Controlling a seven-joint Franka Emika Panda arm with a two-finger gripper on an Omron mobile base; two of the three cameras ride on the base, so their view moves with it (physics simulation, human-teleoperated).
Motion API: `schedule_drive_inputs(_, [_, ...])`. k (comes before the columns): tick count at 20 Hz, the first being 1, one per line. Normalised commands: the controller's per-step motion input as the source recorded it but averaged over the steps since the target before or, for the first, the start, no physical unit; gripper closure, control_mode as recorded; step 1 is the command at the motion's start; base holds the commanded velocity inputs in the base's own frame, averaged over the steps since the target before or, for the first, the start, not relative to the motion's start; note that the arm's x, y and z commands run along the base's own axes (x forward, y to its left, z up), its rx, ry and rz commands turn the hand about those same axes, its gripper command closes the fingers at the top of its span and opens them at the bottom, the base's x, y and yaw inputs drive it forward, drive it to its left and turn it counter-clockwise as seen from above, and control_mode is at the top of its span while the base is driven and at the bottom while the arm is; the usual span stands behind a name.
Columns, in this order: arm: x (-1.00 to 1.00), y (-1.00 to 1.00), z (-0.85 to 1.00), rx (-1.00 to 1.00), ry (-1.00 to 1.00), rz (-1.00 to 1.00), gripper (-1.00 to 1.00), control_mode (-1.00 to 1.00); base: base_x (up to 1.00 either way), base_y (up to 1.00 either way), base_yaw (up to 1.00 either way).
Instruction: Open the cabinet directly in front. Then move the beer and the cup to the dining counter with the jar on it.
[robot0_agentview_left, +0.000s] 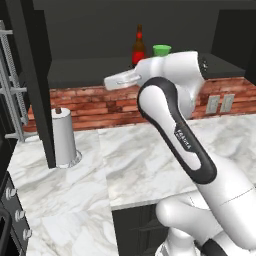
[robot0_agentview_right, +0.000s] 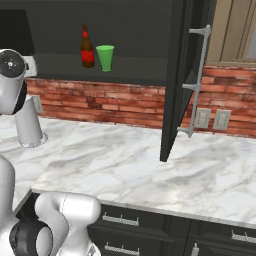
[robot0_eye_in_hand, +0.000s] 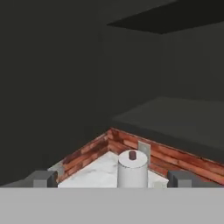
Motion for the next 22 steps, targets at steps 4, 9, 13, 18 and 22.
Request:
schedule_drive_inputs(4, [-0.24, -1.00, 0.12, -0.01, 0.10, -0.55, -1.00, -1.00, 0.00, 0.00, 0.00])
schedule_drive_inputs(9, [-0.57, -0.88, -0.22, -0.21, -0.13, -0.47, -1.00, -1.00, 0.00, 0.00, 0.00])
schedule_drive_inputs(13, [-0.54, -0.15, -0.19, -0.34, -0.33, -0.38, -1.00, -1.00, 0.00, 0.00, 0.00])
schedule_drive_inputs(18, [-0.03, -0.15, 0.48, -0.02, -0.02, -0.29, -1.00, -1.00, 0.00, 0.00, 0.00])
schedule_drive_inputs(22, [0.04, -0.11, 0.14, 0.04, 0.02, 0.00, -1.00, -1.00, 0.00, 0.00, 0.00])
